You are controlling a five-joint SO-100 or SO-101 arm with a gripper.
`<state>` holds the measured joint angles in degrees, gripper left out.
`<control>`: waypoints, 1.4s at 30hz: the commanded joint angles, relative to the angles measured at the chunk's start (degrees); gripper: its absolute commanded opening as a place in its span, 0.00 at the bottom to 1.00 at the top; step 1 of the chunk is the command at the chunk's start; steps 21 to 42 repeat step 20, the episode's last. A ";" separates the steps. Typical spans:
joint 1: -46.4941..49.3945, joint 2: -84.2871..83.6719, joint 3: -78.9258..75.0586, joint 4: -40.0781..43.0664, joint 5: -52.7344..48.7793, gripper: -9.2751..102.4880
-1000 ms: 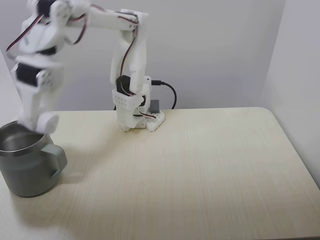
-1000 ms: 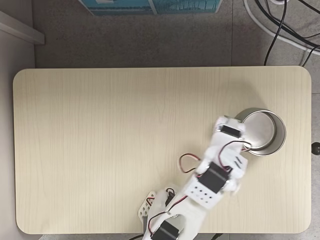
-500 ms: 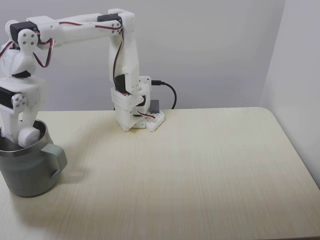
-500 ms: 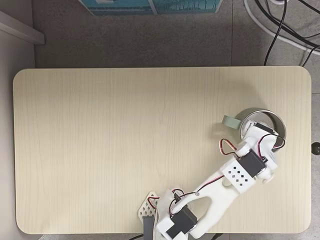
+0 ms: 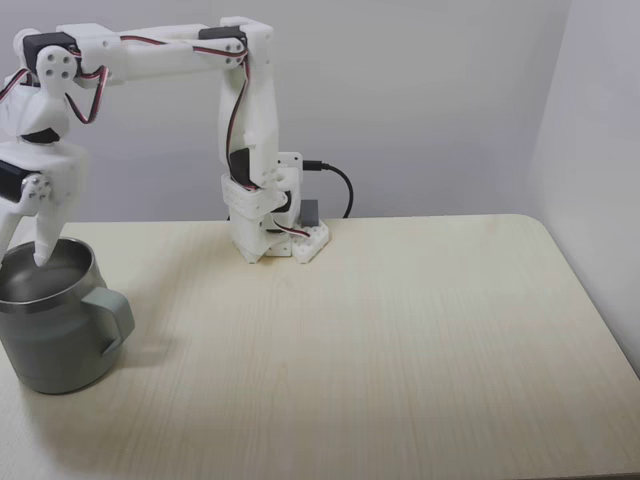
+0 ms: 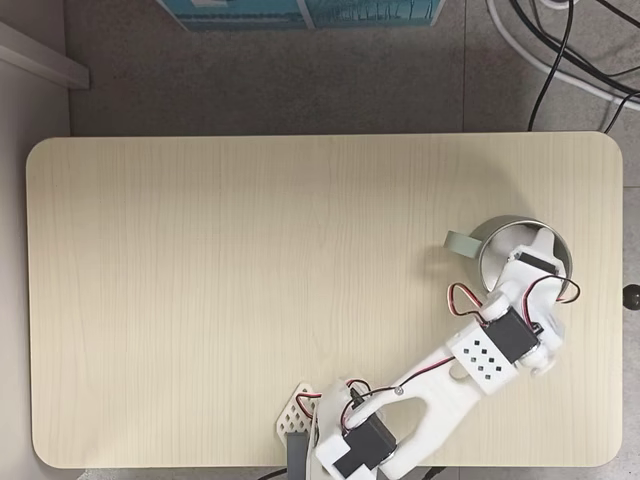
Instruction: Grasp a dressing and put it in the cup.
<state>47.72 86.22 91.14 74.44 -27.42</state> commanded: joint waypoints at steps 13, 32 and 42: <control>0.53 -6.50 -4.39 -2.72 -0.79 0.31; 0.18 -10.55 -8.61 -4.66 -1.49 0.31; 0.18 -10.55 -8.61 -4.66 -1.49 0.31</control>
